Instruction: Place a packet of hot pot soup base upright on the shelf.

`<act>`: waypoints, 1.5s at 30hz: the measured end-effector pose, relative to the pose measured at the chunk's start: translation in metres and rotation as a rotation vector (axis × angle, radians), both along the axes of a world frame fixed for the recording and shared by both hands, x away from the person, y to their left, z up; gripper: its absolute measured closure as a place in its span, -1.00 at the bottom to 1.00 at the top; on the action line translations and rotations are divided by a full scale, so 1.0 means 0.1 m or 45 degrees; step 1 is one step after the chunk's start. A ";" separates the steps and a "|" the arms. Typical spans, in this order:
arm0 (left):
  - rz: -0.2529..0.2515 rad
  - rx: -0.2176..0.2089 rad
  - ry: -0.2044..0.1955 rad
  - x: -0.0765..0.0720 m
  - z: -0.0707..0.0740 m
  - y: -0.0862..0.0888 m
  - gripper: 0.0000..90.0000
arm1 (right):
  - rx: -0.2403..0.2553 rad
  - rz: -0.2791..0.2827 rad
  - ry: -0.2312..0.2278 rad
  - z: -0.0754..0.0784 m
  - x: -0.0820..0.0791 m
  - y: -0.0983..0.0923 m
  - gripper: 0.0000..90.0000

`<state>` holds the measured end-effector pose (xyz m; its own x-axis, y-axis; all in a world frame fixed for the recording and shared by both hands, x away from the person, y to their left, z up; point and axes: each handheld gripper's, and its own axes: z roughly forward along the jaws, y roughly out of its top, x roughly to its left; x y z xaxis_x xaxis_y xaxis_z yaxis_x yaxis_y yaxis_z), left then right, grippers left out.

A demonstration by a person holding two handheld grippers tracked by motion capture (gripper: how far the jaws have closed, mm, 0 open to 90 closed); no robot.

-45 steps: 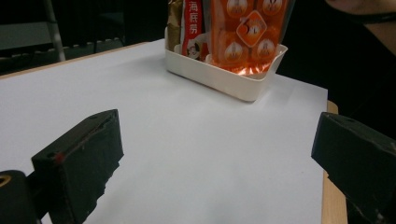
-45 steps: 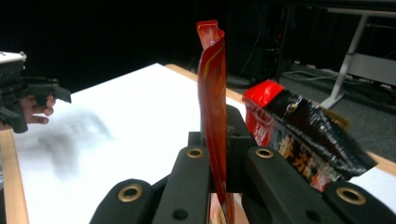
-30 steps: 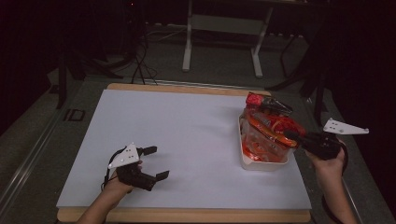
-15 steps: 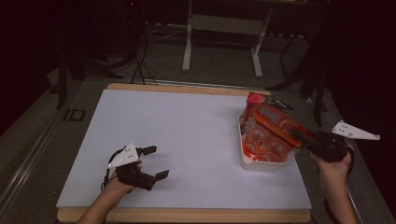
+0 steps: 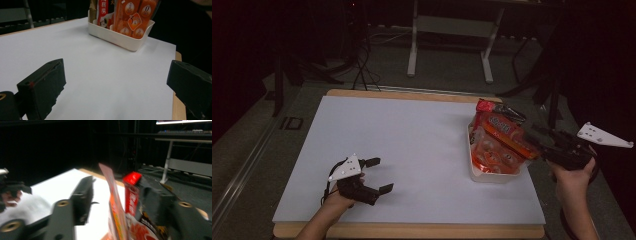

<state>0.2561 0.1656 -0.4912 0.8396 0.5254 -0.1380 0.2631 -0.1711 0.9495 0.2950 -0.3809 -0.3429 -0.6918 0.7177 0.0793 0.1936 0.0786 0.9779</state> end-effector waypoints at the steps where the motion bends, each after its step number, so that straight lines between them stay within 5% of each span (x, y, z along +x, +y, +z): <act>1: -0.002 -0.001 0.001 0.00 0.00 0.00 -0.94 | 0.007 0.018 0.005 0.03 -0.01 0.02 -0.19; 7: -0.010 0.007 -0.005 -0.01 0.00 -0.01 -0.94 | 0.046 0.078 -0.014 0.16 -0.10 0.14 -0.54; 21: -0.004 0.025 -0.024 -0.05 0.01 0.00 -0.94 | 0.011 0.183 -0.039 0.15 -0.24 0.54 -0.67; 33: 0.001 0.026 -0.046 -0.08 0.05 0.01 -0.94 | -0.063 0.333 0.048 -0.17 -0.25 1.06 -0.68; 45: -0.003 0.034 -0.055 -0.10 0.05 0.01 -0.94 | -0.093 0.383 0.114 -0.65 -0.26 1.26 -0.68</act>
